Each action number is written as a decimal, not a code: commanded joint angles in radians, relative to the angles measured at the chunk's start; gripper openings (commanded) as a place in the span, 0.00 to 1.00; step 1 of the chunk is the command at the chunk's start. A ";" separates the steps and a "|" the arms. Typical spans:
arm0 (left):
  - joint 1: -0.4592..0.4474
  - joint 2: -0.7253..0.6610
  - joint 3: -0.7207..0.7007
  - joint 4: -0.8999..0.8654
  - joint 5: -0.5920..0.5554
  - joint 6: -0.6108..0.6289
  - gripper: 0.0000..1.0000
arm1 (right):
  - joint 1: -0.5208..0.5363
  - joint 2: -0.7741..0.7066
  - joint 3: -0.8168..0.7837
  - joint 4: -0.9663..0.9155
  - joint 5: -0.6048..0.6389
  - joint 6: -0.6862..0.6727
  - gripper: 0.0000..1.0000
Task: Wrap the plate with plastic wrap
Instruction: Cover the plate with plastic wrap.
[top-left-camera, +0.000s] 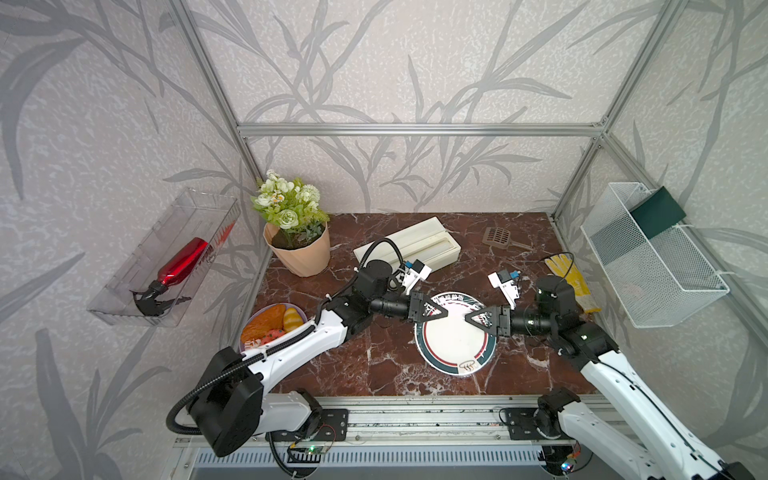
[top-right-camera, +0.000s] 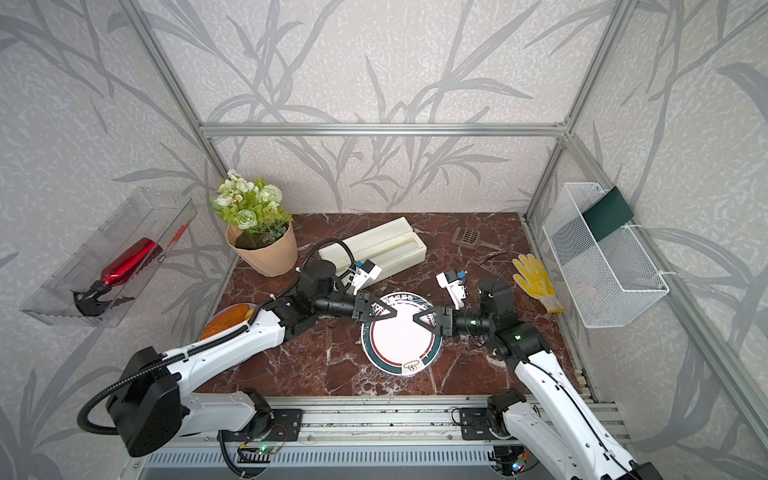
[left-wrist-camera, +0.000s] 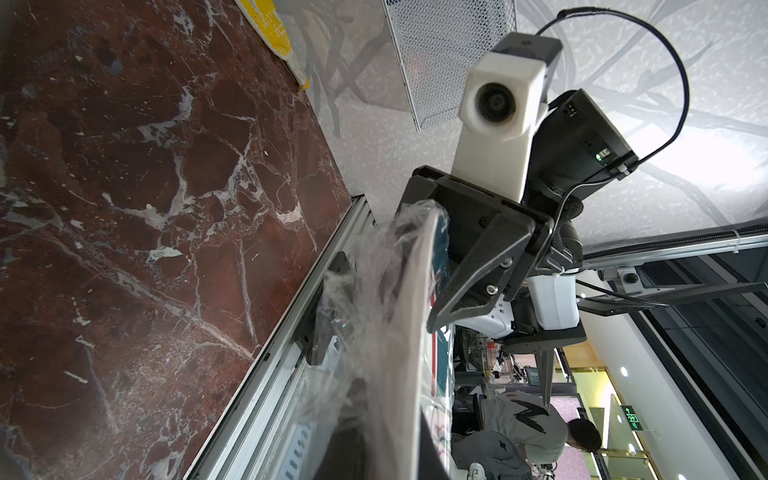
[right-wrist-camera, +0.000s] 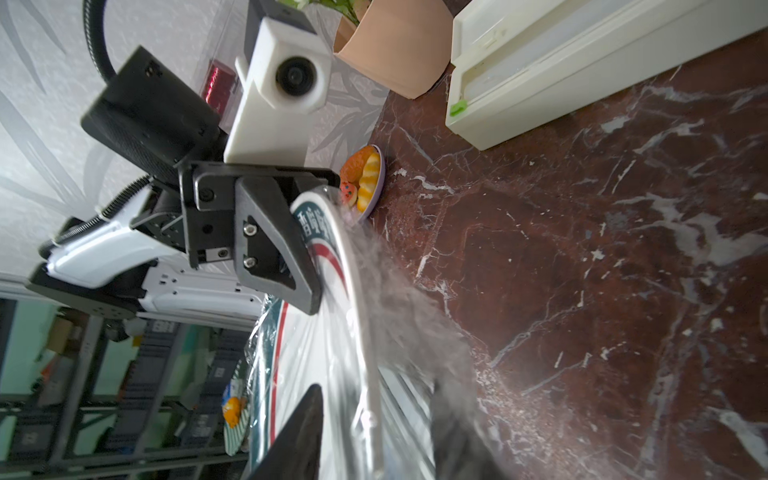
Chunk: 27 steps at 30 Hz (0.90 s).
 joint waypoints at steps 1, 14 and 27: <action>0.005 -0.065 -0.009 -0.030 -0.059 0.043 0.03 | 0.002 -0.050 0.067 -0.085 0.106 -0.061 0.52; 0.000 -0.099 -0.257 0.106 -0.368 -0.038 0.00 | 0.002 -0.243 0.021 -0.259 0.311 -0.029 0.65; -0.025 -0.025 -0.311 0.158 -0.420 0.006 0.00 | 0.006 -0.234 -0.200 -0.163 0.251 0.146 0.66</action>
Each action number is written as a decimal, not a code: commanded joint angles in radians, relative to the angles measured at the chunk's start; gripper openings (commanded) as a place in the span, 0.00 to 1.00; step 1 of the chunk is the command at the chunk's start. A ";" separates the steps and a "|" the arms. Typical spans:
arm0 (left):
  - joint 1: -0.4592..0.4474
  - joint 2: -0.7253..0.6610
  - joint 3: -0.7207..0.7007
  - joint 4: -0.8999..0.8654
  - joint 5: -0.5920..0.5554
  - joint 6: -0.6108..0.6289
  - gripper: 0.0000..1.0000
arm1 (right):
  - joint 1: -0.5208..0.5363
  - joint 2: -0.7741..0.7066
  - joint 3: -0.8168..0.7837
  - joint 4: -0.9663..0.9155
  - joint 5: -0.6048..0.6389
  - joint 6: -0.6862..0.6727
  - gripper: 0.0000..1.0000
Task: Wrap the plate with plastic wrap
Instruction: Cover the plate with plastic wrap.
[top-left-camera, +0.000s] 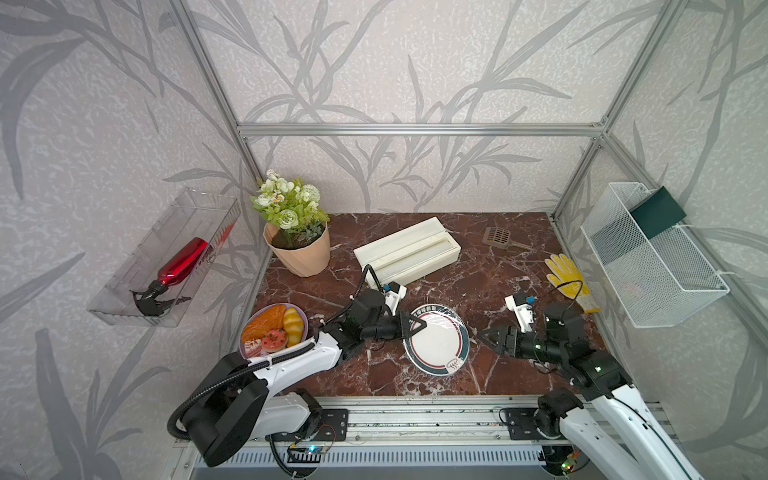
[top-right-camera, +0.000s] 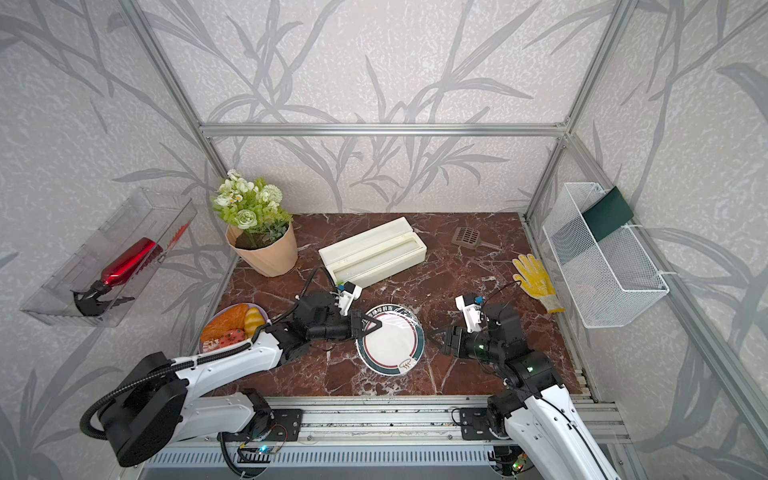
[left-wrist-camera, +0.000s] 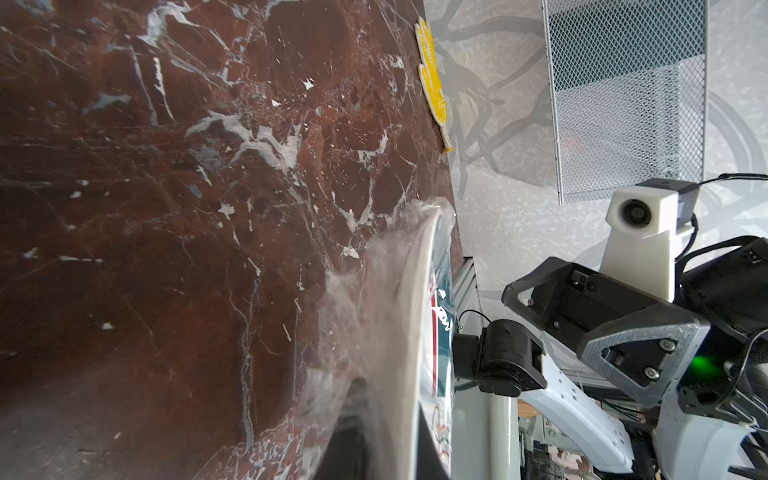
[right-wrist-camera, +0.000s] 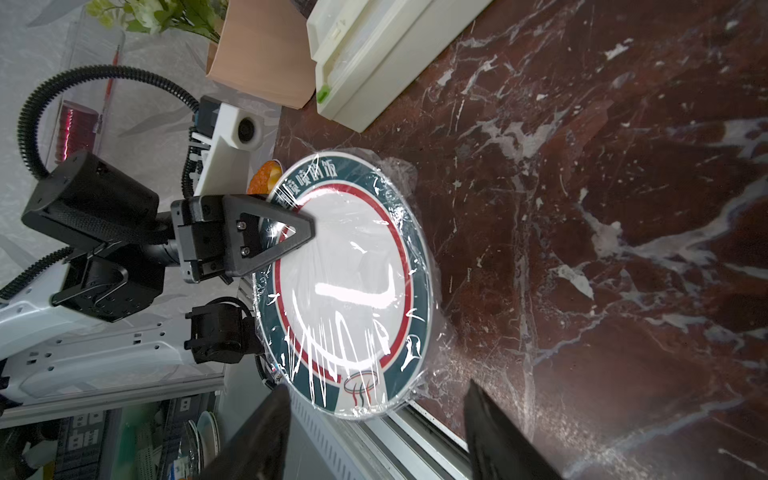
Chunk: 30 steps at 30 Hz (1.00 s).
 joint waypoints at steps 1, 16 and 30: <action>-0.006 0.021 -0.010 0.062 -0.043 0.008 0.00 | 0.013 0.005 -0.044 0.067 -0.014 0.068 0.65; -0.012 0.022 -0.015 0.160 -0.034 -0.055 0.00 | 0.093 0.148 -0.162 0.384 -0.035 0.284 0.58; -0.035 0.035 -0.008 0.197 -0.020 -0.077 0.00 | 0.110 0.210 -0.216 0.563 -0.054 0.350 0.48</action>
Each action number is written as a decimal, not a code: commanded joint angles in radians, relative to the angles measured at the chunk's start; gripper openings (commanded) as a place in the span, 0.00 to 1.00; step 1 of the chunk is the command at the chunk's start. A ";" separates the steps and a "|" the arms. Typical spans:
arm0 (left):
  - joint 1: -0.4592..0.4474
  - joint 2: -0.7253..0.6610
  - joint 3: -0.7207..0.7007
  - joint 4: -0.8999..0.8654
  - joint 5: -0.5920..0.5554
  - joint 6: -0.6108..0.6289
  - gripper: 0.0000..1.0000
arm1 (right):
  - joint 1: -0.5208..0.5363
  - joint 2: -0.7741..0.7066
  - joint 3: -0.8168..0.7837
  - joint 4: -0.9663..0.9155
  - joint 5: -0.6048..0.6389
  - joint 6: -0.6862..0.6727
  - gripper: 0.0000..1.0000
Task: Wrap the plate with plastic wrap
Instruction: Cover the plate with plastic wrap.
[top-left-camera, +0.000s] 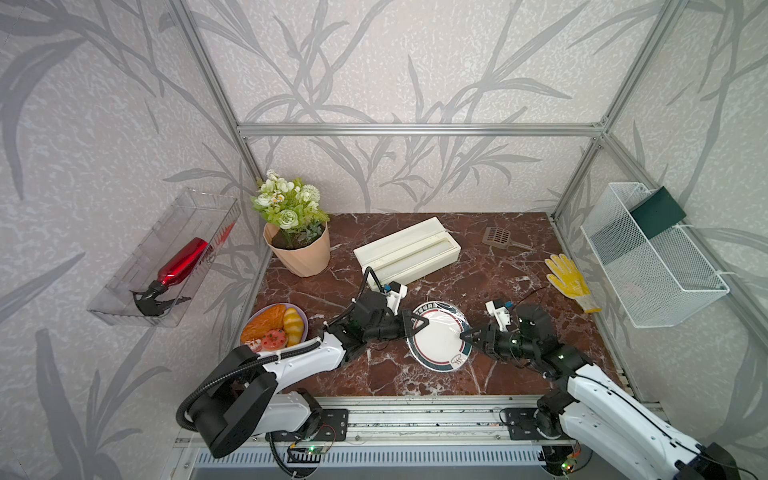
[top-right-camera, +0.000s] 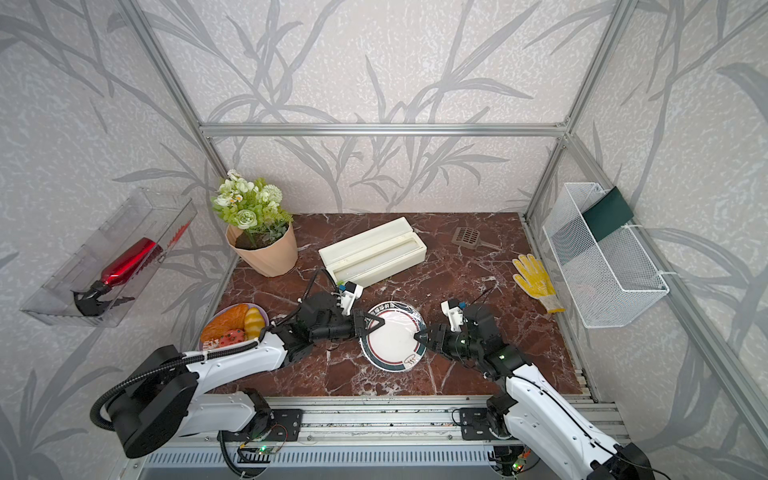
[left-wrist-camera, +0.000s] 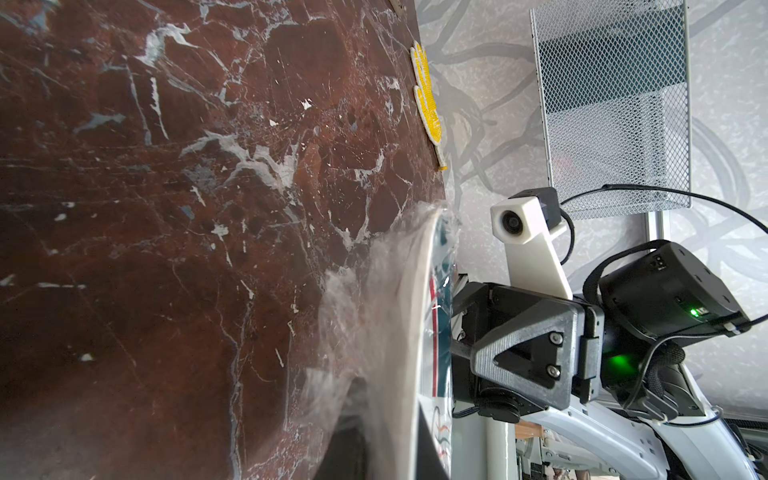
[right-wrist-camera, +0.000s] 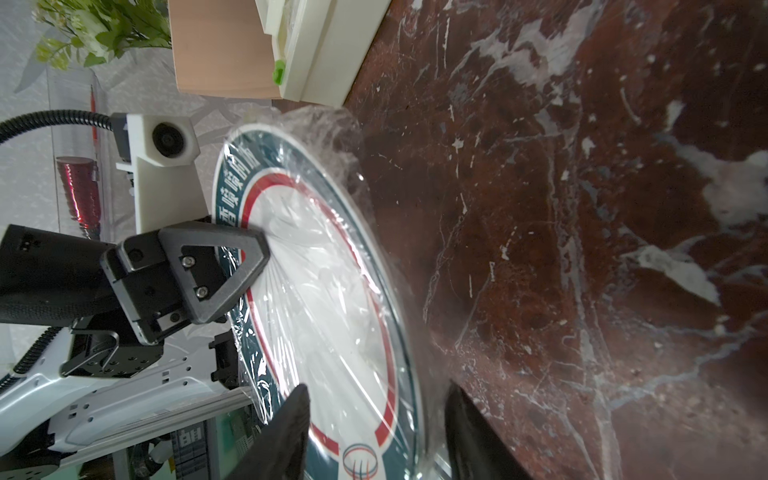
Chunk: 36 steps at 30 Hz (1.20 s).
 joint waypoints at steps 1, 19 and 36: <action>-0.013 0.003 0.015 0.078 0.021 -0.022 0.00 | 0.005 0.004 -0.023 0.127 -0.028 0.057 0.45; -0.024 0.054 0.023 0.148 0.050 -0.091 0.00 | 0.004 -0.124 -0.072 0.174 -0.008 0.105 0.00; 0.005 -0.152 0.123 -0.259 -0.106 -0.028 0.78 | 0.003 -0.269 -0.026 0.009 0.171 0.071 0.00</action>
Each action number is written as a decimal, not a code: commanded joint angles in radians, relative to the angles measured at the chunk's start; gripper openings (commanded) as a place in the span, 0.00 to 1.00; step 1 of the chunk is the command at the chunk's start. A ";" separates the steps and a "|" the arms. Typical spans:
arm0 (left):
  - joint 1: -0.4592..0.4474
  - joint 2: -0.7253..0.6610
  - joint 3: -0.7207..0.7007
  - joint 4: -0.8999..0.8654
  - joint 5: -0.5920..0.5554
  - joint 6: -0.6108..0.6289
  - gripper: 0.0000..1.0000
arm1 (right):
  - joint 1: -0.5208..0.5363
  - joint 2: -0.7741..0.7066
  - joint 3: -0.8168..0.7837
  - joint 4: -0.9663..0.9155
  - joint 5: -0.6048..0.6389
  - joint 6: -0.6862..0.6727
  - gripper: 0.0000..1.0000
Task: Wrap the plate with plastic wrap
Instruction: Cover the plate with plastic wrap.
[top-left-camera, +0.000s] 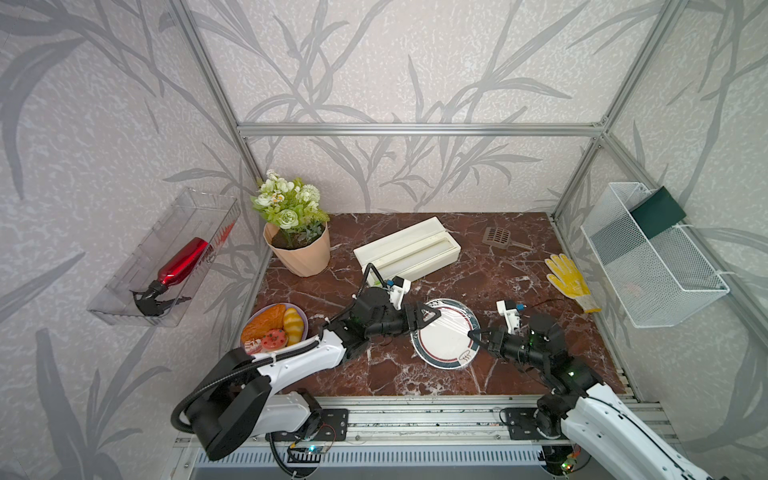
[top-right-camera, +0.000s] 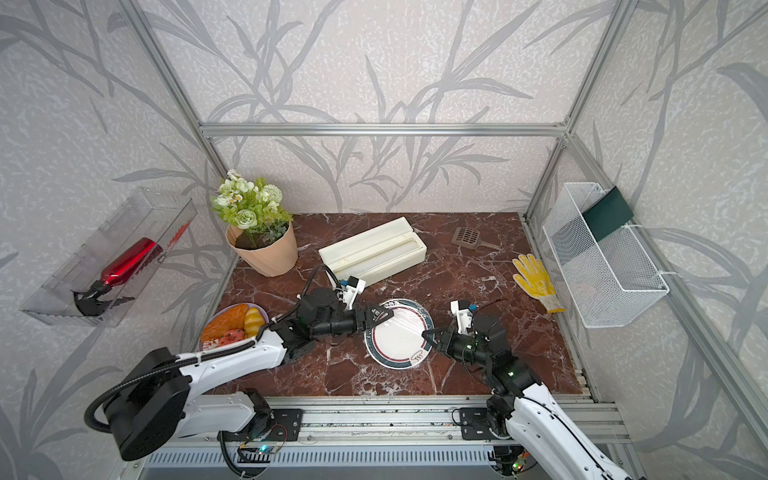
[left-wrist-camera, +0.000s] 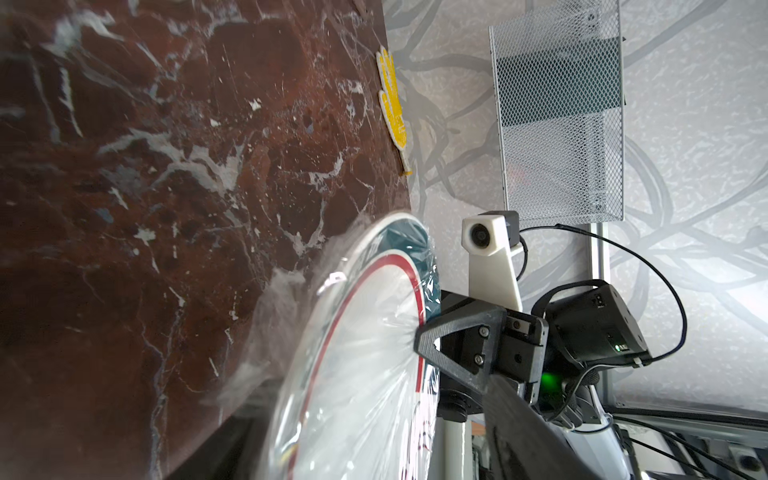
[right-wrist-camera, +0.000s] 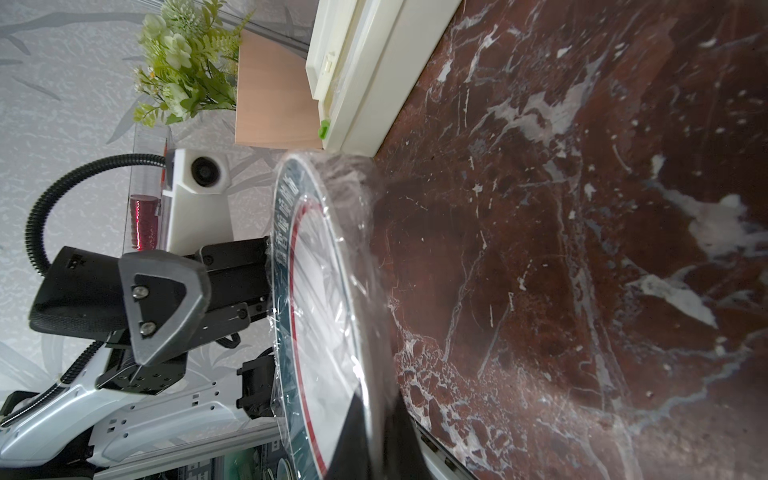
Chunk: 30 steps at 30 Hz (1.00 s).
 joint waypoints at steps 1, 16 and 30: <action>0.007 -0.118 0.063 -0.265 -0.129 0.076 0.79 | 0.003 -0.056 0.038 -0.024 0.095 -0.015 0.00; -0.100 -0.094 -0.001 -0.150 -0.153 -0.083 0.67 | 0.004 -0.135 -0.015 0.025 0.276 0.014 0.00; -0.108 0.078 0.007 0.129 -0.094 -0.151 0.43 | 0.005 -0.122 -0.065 0.095 0.242 0.069 0.00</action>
